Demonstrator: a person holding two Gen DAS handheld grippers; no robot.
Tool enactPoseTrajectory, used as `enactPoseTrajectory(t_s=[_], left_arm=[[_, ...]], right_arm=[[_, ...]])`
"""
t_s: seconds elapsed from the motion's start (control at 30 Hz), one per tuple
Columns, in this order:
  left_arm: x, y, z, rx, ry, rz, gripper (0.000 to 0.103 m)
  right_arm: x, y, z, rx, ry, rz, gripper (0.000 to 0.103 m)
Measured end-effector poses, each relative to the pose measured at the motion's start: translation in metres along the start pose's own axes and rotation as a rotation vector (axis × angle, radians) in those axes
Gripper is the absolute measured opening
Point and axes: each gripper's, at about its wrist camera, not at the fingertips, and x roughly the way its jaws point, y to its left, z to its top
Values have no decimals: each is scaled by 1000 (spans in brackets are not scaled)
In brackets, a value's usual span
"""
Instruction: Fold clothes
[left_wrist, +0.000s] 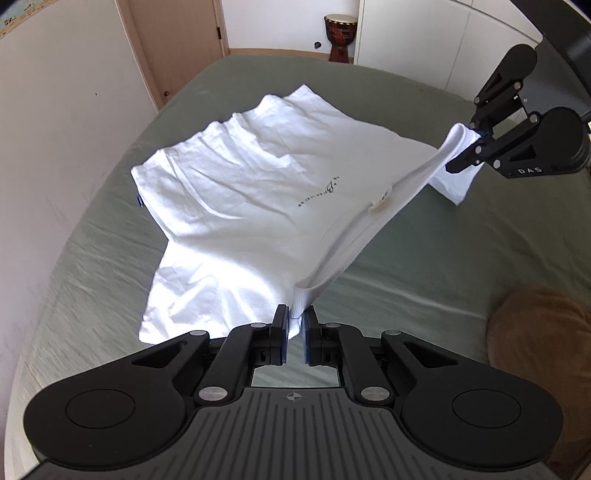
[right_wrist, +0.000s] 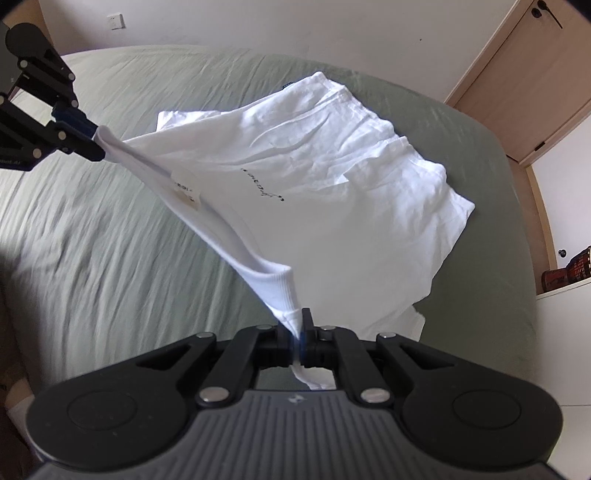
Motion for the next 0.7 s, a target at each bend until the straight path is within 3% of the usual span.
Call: enactPoseTrajectory(t_s=[0.33,0.7], left_arm=[[36,6,-4,-24,39,-10,7],[84,19,-5,-52,58,-30,7]], right_arm=[[35,22,-34,17,25,28,3],[76,20,-52,127,31,83,3]])
